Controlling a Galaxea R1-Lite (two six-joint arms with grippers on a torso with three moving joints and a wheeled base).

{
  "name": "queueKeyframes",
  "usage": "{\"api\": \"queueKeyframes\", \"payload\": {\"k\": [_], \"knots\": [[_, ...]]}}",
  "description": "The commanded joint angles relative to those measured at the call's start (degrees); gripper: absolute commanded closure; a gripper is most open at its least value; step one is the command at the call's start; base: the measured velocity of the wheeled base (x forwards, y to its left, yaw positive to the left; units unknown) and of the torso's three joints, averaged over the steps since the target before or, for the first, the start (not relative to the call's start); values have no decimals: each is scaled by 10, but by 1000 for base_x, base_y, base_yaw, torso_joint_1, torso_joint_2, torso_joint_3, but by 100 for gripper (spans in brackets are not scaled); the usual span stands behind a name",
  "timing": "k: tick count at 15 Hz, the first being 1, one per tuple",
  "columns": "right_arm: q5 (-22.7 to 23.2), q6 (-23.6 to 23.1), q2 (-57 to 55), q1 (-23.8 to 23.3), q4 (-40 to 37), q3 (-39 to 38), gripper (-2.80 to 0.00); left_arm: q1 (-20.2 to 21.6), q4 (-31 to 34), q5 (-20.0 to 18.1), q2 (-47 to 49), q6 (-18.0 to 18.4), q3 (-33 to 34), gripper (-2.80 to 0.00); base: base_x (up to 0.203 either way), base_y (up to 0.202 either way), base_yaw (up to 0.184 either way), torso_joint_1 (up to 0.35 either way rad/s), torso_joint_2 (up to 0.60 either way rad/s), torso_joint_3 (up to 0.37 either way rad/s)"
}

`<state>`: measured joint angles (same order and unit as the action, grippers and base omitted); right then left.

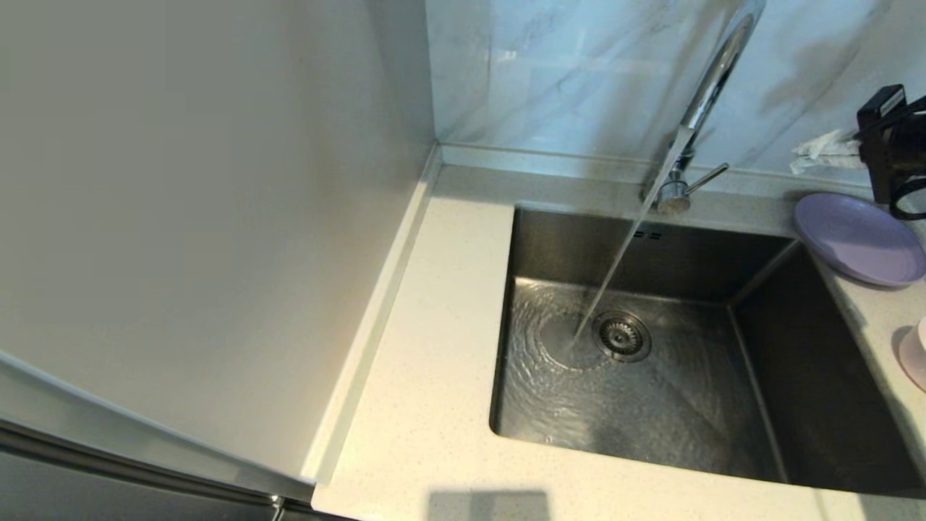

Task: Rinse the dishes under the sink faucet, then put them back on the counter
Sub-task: Turn off the faucet

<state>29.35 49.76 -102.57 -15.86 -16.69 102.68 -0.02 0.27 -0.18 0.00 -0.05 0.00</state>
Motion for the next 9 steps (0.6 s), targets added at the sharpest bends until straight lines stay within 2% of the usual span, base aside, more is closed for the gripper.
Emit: {"api": "queueKeyframes", "payload": {"k": [1,3,6,9], "knots": [[-36,-31,-27,18,43,-11,0,0,0,0,0,0,0,0,0,0,0,0,0,0],[-60,-64,-38,37,53,1,0,0,0,0,0,0,0,0,0,0,0,0,0,0],[-74,-67,-56,59,56,29,0,0,0,0,0,0,0,0,0,0,0,0,0,0],[-118,-81,-68,79,78,32,0,0,0,0,0,0,0,0,0,0,0,0,0,0]]}}
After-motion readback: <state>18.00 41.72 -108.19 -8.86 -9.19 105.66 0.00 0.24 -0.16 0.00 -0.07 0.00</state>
